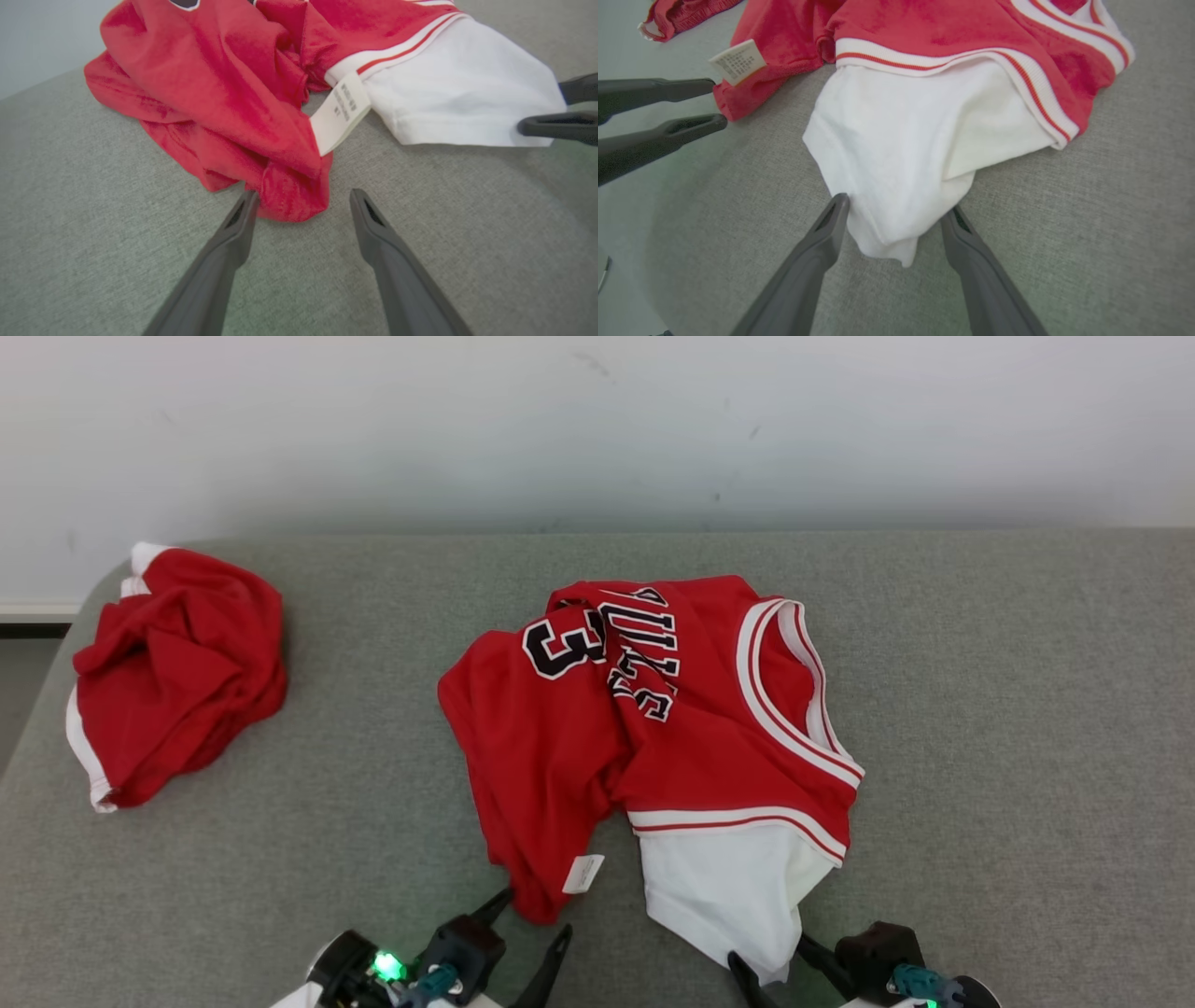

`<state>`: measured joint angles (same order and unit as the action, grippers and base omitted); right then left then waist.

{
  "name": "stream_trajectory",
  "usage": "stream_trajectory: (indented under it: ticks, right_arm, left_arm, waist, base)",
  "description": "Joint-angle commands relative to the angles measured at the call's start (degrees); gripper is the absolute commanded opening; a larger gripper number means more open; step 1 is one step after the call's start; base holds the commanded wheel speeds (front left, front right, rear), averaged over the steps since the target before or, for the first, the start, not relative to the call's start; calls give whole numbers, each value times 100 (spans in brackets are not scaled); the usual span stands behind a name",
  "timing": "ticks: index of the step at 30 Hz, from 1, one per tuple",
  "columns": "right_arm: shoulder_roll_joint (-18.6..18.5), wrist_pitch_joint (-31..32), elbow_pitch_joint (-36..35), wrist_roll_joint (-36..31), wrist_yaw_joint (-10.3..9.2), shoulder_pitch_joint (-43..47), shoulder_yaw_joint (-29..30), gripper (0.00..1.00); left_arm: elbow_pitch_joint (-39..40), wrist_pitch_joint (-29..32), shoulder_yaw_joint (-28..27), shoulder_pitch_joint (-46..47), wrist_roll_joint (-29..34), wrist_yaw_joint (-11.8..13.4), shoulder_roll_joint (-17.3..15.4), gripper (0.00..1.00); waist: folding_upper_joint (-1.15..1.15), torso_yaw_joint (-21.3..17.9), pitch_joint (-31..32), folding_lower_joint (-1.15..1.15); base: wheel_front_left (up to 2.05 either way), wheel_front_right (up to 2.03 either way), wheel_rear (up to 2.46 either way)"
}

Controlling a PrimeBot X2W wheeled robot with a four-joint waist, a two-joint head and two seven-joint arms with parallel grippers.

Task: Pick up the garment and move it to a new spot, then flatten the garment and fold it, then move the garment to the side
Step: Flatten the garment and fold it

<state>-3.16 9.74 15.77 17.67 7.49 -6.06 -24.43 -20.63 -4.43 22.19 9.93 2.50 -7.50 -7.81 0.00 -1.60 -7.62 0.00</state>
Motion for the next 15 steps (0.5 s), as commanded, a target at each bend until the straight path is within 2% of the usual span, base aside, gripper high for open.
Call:
stream_trajectory:
  ticks: [1, 15]
  right_arm:
    - [5, -30, 18, -11, 0, -103, -2, 100]
    - [22, -118, 107, 121, 0, -313, -93, 100]
  left_arm:
    - [-49, 12, 23, 92, -15, 10, -46, 100]
    - [-673, -111, 168, 560, -35, 107, -91, 100]
  waist:
    - [0, -17, -50, 0]
    - [0, -69, -319, 0]
  base:
    - [0, 0, 0]
    - [0, 0, 0]
